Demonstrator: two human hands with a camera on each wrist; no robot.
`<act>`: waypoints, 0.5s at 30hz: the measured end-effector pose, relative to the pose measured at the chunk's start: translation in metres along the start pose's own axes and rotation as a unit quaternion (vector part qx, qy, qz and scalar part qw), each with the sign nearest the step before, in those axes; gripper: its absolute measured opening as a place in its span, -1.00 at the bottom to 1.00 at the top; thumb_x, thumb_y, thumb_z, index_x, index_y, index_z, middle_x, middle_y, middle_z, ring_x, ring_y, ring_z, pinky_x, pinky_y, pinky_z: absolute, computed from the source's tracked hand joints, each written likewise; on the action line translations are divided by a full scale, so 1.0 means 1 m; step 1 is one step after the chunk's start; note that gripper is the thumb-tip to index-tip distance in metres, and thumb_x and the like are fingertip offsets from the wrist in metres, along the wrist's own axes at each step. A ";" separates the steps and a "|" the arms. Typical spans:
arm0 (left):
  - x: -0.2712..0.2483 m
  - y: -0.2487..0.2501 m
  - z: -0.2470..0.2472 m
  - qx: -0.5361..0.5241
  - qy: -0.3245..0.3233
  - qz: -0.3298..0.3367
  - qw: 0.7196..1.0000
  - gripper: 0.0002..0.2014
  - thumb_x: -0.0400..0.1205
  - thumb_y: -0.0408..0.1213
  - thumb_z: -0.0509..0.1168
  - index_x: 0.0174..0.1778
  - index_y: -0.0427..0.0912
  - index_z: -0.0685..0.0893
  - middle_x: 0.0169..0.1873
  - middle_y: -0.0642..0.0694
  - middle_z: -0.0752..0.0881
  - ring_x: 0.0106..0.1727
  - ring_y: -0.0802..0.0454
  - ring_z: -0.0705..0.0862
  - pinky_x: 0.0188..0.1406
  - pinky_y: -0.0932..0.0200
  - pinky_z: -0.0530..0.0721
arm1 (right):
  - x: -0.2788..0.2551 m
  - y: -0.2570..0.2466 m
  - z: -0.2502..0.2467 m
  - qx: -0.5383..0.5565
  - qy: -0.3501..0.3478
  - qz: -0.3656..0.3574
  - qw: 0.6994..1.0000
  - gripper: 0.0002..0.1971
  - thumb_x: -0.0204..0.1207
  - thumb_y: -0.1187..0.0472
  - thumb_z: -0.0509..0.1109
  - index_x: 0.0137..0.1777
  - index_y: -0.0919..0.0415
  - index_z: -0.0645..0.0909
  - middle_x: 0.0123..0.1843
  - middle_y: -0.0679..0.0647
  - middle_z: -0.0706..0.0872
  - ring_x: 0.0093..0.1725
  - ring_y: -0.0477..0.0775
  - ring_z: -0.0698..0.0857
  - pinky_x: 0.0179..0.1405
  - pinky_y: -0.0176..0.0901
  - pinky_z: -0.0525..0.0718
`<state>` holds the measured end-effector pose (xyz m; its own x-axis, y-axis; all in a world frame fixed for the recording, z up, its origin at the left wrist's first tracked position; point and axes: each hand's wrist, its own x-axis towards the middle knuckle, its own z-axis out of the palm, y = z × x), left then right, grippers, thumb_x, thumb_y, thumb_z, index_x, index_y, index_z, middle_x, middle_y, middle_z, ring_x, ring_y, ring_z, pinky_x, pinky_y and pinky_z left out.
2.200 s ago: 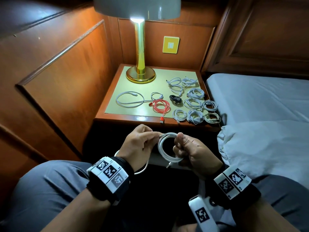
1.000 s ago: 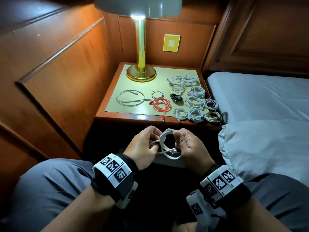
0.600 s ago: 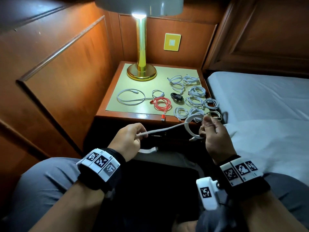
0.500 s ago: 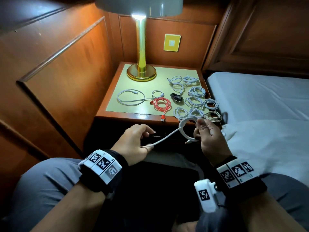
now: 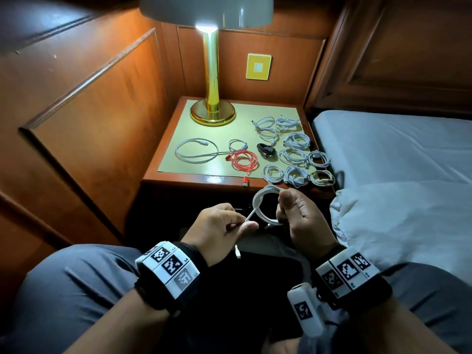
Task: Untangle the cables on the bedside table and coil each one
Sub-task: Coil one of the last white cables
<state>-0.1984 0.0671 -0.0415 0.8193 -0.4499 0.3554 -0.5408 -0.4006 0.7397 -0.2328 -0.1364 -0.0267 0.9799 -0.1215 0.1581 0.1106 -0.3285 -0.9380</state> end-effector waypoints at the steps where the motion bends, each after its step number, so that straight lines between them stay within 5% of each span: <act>1: -0.001 -0.002 0.003 0.008 -0.010 0.000 1.000 -0.71 0.59 0.04 0.43 -0.17 -0.13 0.87 -0.38 0.03 0.63 -0.37 0.14 0.59 -0.36 0.38 0.49 | 0.000 0.000 0.000 0.005 0.002 -0.003 1.000 -0.60 0.66 -0.18 0.09 -0.29 0.05 0.46 -0.44 -0.13 0.51 -0.40 -0.10 0.46 -0.29 -0.26 0.48; 5: -0.006 -0.004 0.016 -0.011 -0.068 -0.044 0.997 -0.76 0.73 -0.10 0.31 0.03 -0.11 0.85 -0.22 0.02 0.77 -0.17 0.15 0.73 -0.12 0.23 0.64 | -0.001 0.001 0.003 0.008 -0.004 -0.011 1.000 -0.59 0.68 -0.15 0.09 -0.30 0.07 0.44 -0.44 -0.14 0.50 -0.40 -0.11 0.46 -0.26 -0.20 0.48; 8: -0.006 0.004 0.021 -0.147 -0.121 -0.143 0.971 -0.82 0.77 -0.20 0.26 0.10 -0.14 0.76 -0.41 -0.07 0.76 -0.37 0.02 0.72 -0.26 0.13 0.69 | -0.003 0.002 0.008 0.026 -0.016 -0.009 1.000 -0.59 0.68 -0.14 0.09 -0.30 0.10 0.43 -0.44 -0.13 0.48 -0.41 -0.10 0.44 -0.28 -0.15 0.46; 11: -0.003 0.013 0.018 -0.230 -0.078 -0.173 0.954 -0.75 0.69 -0.05 0.35 0.16 -0.12 0.73 -0.35 -0.11 0.76 -0.39 -0.20 0.76 -0.31 -0.12 0.78 | -0.004 0.001 0.010 0.057 -0.028 -0.004 0.998 -0.56 0.67 -0.18 0.10 -0.29 0.13 0.42 -0.45 -0.11 0.45 -0.43 -0.10 0.41 -0.32 -0.19 0.43; 15: -0.001 0.014 0.014 -0.276 -0.032 -0.177 0.944 -0.87 0.70 -0.19 0.37 0.04 -0.17 0.65 -0.37 -0.17 0.63 -0.51 -0.16 0.60 -0.54 -0.01 0.68 | -0.004 0.002 0.014 0.122 -0.085 0.028 0.988 -0.49 0.50 -0.49 0.18 -0.29 -0.04 0.47 -0.46 -0.10 0.41 -0.49 -0.11 0.31 -0.47 -0.25 0.33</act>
<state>-0.2099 0.0507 -0.0394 0.9071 -0.4209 0.0083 -0.0392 -0.0648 0.9971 -0.2346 -0.1229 -0.0335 0.9970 0.0340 0.0698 0.0726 -0.0871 -0.9936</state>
